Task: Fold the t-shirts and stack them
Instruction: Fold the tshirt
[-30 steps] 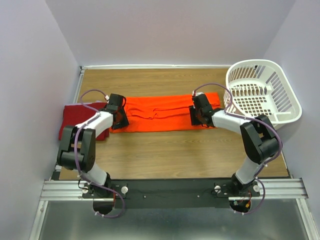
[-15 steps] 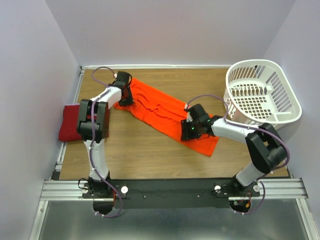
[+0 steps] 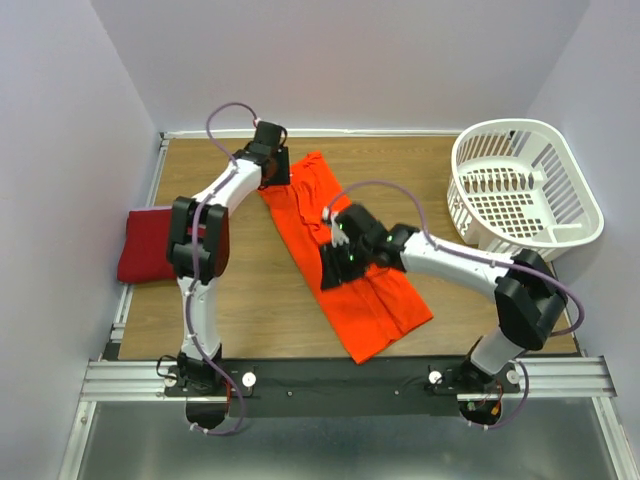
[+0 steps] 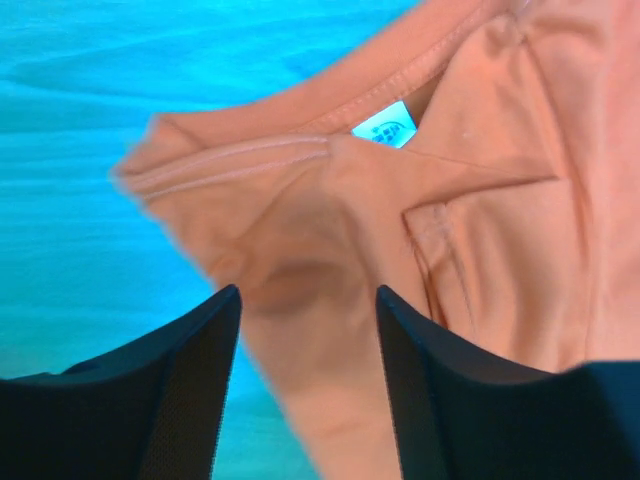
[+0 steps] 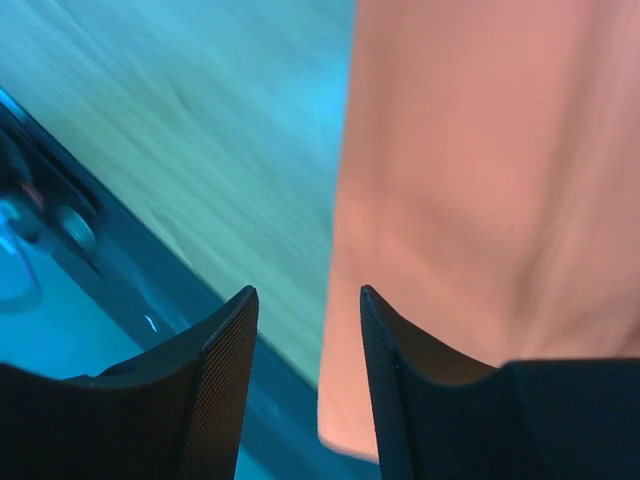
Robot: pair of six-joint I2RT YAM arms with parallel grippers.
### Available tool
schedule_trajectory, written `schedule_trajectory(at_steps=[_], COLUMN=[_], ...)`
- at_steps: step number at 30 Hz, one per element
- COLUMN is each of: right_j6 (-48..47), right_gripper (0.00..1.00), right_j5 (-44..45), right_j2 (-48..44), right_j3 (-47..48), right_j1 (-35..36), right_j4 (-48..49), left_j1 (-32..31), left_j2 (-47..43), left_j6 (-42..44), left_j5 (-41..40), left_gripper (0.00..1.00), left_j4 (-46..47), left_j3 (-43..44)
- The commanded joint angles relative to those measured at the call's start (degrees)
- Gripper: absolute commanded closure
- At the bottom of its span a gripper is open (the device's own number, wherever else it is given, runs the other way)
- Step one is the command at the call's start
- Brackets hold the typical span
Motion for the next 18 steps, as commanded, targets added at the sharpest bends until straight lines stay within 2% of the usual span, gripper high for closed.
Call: schedule_trajectory(at_steps=[1,6,9,11,15,18], right_j6=[-6.87,-11.62,-12.50,-13.29,-14.96,-14.88], right_gripper=[0.49,0.52,0.56,0.60,0.64,0.66], right_j5=[2.79,-2.56,-8.01,-9.16,-11.89,-12.95], right_j2=[2.20,10.80,18.52,22.41,33.91,38.68], right_j3=[9.64,20.27,28.87,33.12,45.41,50.17], right_j1=[-5.79,-14.48,-17.39,-17.84,-18.28,-18.46], right_j4=[-0.13,3.12,6.37,6.82,7.43,7.61], left_j1=[1.01,1.01,0.92,0.92,0.92,0.92], left_j2=[-15.21,-36.56,-49.31,-57.55,-68.48,-75.78], left_j6=[0.25,-2.47,-3.62,-4.49,-3.63,-2.66], left_j5=[-6.75,-10.79,-9.07,-6.69,-5.44,-6.67], left_gripper=[0.30,0.20,0.17,0.12,0.12,0.12], left_j4=[6.98,11.74,17.71,20.87,22.47,23.61], left_j3=[-4.53,-16.74,-32.69,-38.97,-53.29,-58.85])
